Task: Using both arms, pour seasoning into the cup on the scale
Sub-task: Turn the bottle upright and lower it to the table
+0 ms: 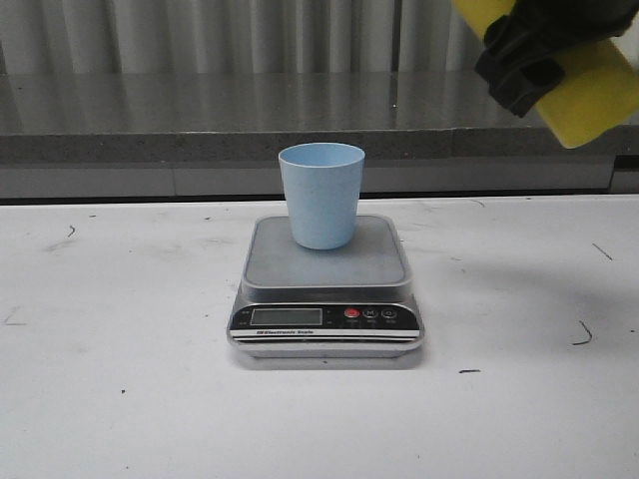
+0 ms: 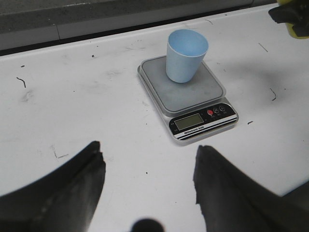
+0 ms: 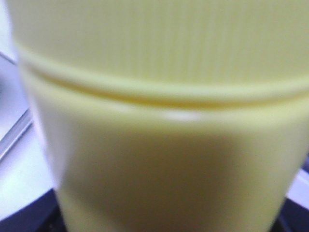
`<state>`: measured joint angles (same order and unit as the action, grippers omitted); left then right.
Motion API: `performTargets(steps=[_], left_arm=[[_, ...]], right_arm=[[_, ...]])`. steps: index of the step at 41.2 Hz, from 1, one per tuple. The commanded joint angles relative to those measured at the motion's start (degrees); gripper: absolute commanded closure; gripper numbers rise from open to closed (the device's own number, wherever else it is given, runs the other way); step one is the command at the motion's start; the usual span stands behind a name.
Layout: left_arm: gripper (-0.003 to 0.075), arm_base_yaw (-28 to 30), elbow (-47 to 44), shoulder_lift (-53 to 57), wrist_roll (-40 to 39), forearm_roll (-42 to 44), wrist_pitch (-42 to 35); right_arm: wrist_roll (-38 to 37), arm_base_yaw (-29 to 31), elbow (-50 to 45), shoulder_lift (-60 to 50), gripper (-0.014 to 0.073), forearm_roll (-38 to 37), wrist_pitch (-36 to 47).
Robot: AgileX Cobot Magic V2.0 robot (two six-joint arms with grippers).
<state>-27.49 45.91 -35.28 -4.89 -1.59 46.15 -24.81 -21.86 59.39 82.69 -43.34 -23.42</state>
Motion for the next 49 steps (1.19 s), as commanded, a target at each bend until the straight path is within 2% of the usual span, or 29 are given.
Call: performTargets(steps=[1, 6, 18, 21, 26, 35, 44, 49], left_arm=[[0.0313, 0.12, 1.59, -0.12, -0.17, -0.48, -3.82], [0.0313, 0.12, 1.59, -0.12, -0.17, -0.48, -3.82], [0.0313, 0.12, 1.59, -0.12, -0.17, -0.48, -3.82], [0.0313, 0.12, 1.59, -0.12, -0.17, -0.48, -3.82], [0.0313, 0.12, 1.59, -0.12, -0.17, -0.48, -3.82], [0.0313, 0.12, 1.59, -0.12, -0.17, -0.48, -3.82], [0.0313, 0.12, 1.59, -0.12, -0.17, -0.48, -3.82], [0.0313, 0.12, 1.59, -0.12, -0.17, -0.48, -3.82]], right_arm=[[-5.59, 5.25, -3.63, -5.14, 0.018, -2.09, 11.99], [-9.69, 12.26, -9.07, -5.57, 0.018, -2.09, 23.42], [-8.61, 21.47, -20.55, -1.65, 0.018, -1.93, 53.16], [-6.73, 22.52, -21.06, 0.58, 0.018, -0.62, 56.21], [1.18, 22.8, -21.06, 4.87, 0.018, 5.25, 59.32], [10.87, 22.8, -21.0, 13.03, 0.018, 14.43, 72.71], [13.73, 22.8, -20.22, 20.99, 0.018, 20.73, 83.74], [14.58, 22.8, -18.44, 24.33, 0.0179, 20.88, 84.88]])
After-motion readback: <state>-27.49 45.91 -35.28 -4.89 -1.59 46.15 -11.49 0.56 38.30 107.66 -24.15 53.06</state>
